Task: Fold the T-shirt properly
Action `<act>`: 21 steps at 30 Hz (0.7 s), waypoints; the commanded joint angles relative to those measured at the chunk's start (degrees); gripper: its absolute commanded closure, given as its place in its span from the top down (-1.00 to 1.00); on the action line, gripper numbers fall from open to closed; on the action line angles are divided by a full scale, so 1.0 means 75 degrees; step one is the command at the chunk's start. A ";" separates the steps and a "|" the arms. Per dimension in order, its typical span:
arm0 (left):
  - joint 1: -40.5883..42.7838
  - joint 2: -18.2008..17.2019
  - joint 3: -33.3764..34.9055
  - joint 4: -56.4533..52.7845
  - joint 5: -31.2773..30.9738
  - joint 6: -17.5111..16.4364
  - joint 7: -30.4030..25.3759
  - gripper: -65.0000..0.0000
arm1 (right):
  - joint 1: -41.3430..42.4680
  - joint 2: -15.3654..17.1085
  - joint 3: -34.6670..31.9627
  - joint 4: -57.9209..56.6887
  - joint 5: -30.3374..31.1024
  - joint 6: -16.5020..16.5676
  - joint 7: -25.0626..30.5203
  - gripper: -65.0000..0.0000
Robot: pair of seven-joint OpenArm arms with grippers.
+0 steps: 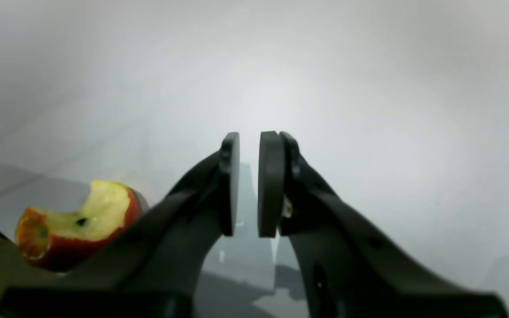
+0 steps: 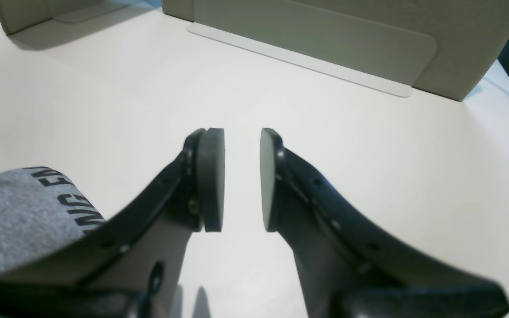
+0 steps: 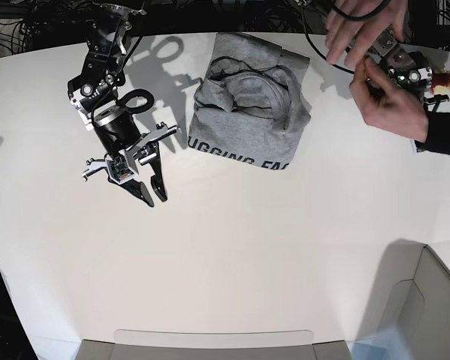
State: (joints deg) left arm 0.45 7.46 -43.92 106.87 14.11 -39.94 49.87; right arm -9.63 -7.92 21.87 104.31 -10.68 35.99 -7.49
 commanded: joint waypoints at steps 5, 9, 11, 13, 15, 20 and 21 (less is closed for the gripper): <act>-0.0089 -0.0087 0.0201 0.0162 0.0059 -0.0008 -0.0126 -0.76 | 0.0106 0.0042 -0.0003 -0.0258 0.0140 -0.0045 0.0230 -0.56; -0.0089 -0.0099 0.0259 0.0174 0.0059 -0.0008 -0.0126 -0.76 | 0.0024 0.0042 -0.0003 -0.0434 0.0140 -0.0045 0.0277 -0.56; -0.0089 -0.0099 0.0247 0.0174 0.0059 -0.0008 -0.0126 -0.76 | 0.0012 0.0042 -0.0026 -0.0493 0.0140 -0.0033 0.0277 -0.56; -0.0089 -0.0099 0.0212 0.0186 0.0059 -0.0008 -0.0126 -0.76 | 0.0012 0.0054 -0.0026 -0.0516 0.0140 -0.0033 0.0277 -0.56; -0.0054 -0.0099 0.0201 0.0186 0.0059 -0.0008 -0.0126 -0.76 | 0.0024 0.0054 -0.0026 -0.0540 0.0140 -0.0033 0.0277 -0.56; -0.0042 -0.0099 0.0189 0.0186 0.0059 -0.0008 -0.0126 -0.76 | 0.0047 0.0054 -0.0026 -0.0540 0.0140 -0.0033 0.0277 -0.56; -0.0042 -0.0099 0.0189 0.0186 0.0059 -0.0008 -0.0126 -0.76 | 0.0047 0.0054 -0.0026 -0.0540 0.0140 -0.0033 0.0277 -0.56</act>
State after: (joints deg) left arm 0.67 6.98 -42.54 106.87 15.44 -39.94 49.84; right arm -10.15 -7.64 21.85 99.24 -10.72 36.01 -7.22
